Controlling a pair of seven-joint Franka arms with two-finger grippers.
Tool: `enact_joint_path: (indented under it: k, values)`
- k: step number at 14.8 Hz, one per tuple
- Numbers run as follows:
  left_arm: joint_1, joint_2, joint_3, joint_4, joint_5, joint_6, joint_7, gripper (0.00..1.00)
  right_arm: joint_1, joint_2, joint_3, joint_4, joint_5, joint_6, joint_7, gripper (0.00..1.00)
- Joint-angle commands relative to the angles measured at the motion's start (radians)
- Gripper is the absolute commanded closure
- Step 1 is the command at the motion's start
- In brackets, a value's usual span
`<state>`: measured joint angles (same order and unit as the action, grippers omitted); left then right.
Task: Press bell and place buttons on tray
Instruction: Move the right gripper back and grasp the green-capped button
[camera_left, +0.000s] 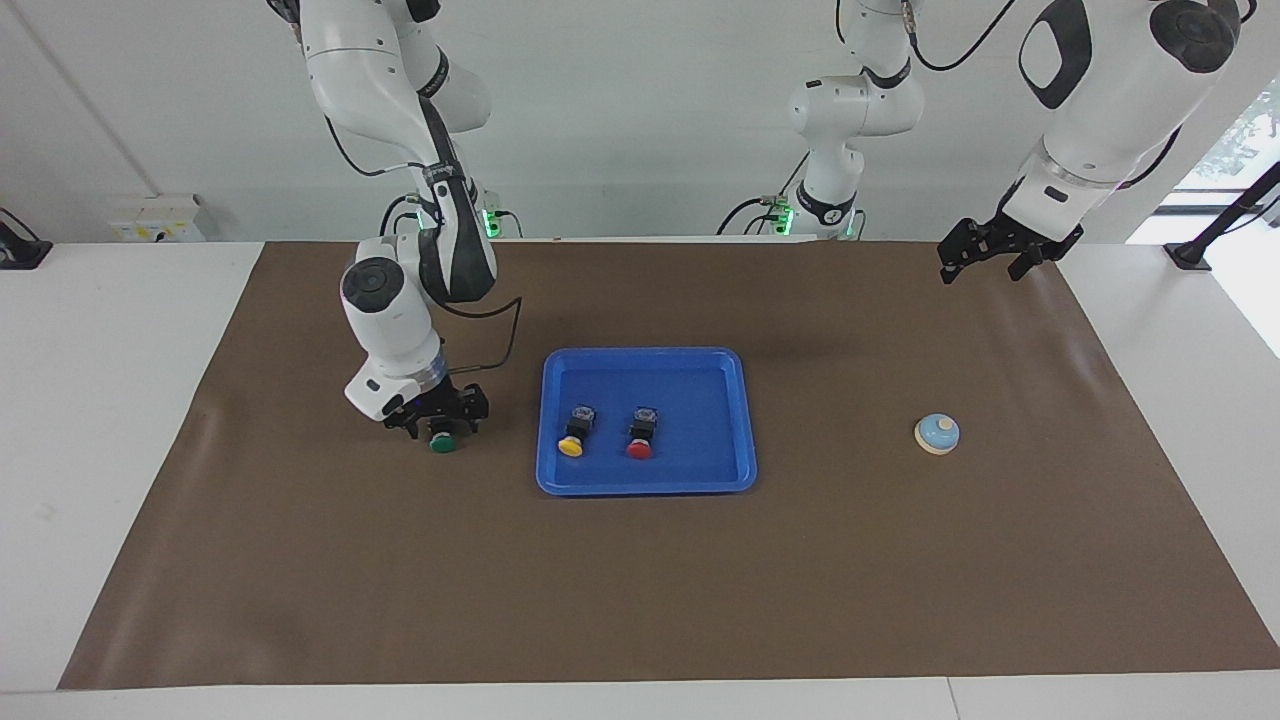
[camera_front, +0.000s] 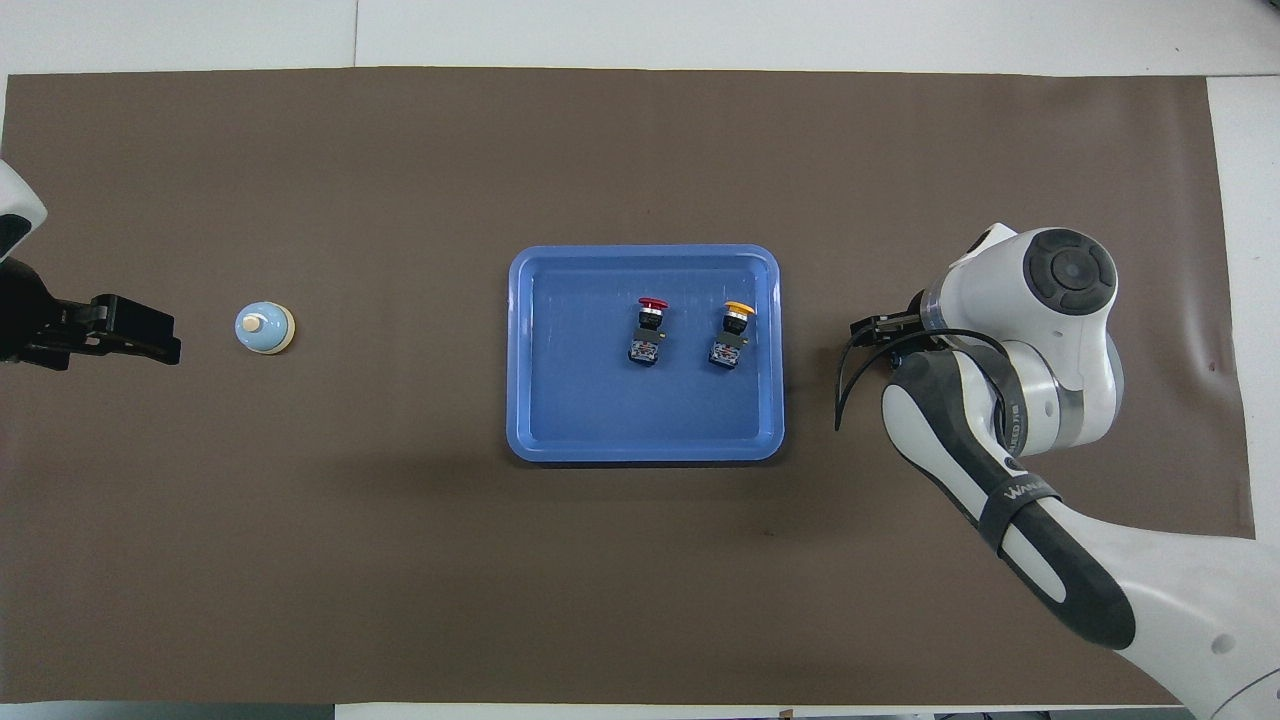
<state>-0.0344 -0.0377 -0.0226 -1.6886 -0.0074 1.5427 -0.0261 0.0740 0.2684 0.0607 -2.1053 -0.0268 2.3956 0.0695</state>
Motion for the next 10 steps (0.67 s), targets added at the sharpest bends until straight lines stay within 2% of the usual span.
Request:
enact_joint_path:
  k: [1, 2, 4, 10]
  values:
    - [-0.002, -0.013, 0.004, -0.002, -0.003, -0.013, 0.000, 0.00, -0.003, -0.015, 0.005, -0.030, 0.007, 0.020, 0.038, 0.22]
    - [-0.002, -0.013, 0.004, -0.002, -0.003, -0.013, 0.000, 0.00, -0.002, -0.015, 0.005, -0.033, 0.007, 0.022, 0.056, 0.42]
    - [-0.002, -0.013, 0.004, -0.002, -0.003, -0.013, 0.000, 0.00, -0.002, -0.017, 0.005, -0.036, 0.007, 0.022, 0.064, 1.00]
    - [-0.002, -0.013, 0.004, -0.002, -0.003, -0.013, 0.000, 0.00, -0.008, -0.026, 0.007, -0.013, 0.007, 0.002, 0.107, 1.00]
